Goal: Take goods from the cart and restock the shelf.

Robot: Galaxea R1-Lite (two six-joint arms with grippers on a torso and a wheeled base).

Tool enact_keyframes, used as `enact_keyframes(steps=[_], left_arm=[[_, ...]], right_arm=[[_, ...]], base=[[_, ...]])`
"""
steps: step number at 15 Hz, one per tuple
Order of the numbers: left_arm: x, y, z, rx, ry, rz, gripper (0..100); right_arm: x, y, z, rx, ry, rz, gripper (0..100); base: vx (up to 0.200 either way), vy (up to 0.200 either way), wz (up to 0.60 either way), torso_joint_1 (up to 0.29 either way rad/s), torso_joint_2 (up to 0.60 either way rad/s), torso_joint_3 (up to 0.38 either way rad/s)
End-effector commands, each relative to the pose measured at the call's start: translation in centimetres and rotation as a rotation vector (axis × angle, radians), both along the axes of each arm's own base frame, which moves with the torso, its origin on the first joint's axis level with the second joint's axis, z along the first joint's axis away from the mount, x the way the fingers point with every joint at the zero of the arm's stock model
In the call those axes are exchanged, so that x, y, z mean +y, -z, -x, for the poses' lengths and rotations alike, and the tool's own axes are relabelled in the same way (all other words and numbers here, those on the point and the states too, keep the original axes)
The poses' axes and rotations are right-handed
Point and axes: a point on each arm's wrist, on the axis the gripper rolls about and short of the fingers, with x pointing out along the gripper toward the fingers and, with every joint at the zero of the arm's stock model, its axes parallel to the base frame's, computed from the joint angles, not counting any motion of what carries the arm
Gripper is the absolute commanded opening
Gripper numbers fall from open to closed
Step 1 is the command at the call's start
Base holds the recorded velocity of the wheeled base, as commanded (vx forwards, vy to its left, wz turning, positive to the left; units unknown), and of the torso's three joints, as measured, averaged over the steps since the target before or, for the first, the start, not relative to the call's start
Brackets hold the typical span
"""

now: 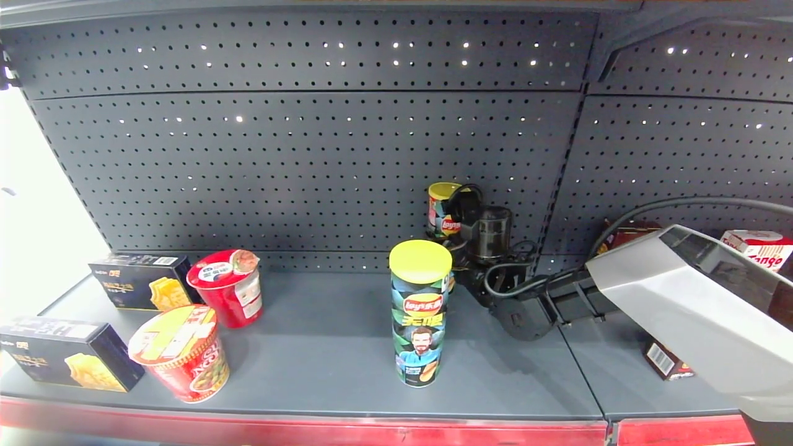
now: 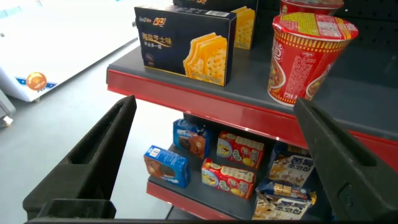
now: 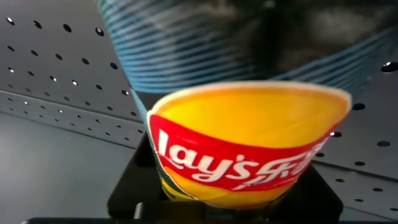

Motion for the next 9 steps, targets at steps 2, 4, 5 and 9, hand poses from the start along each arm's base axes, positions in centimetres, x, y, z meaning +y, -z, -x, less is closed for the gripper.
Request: enact_keyframes(steps=[2, 4, 5, 9], left_arm=[[0.0, -0.01, 0.0, -0.002, -0.001, -0.001, 100], [0.0, 0.0, 0.0, -0.001, -0.001, 0.0, 100], [0.0, -0.01, 0.0, -0.002, -0.001, 0.0, 100], [0.0, 0.0, 0.0, -0.001, -0.001, 0.0, 100]], right_arm=[[0.06, 0.12, -0.01, 0.002, -0.001, 0.001, 0], [0.13, 0.56, -0.1, 0.009, -0.003, 0.006, 100], [0.09, 0.49, -0.05, 0.01, -0.002, 0.005, 100], [-0.37, -0.39, 0.73, 0.008, -0.004, 0.005, 100]], base=[[0.0, 0.0, 0.0, 0.0, 0.0, 0.0], [0.0, 0.0, 0.0, 0.0, 0.0, 0.0], [0.0, 0.0, 0.0, 0.0, 0.0, 0.0], [0.0, 0.0, 0.0, 0.0, 0.0, 0.0]])
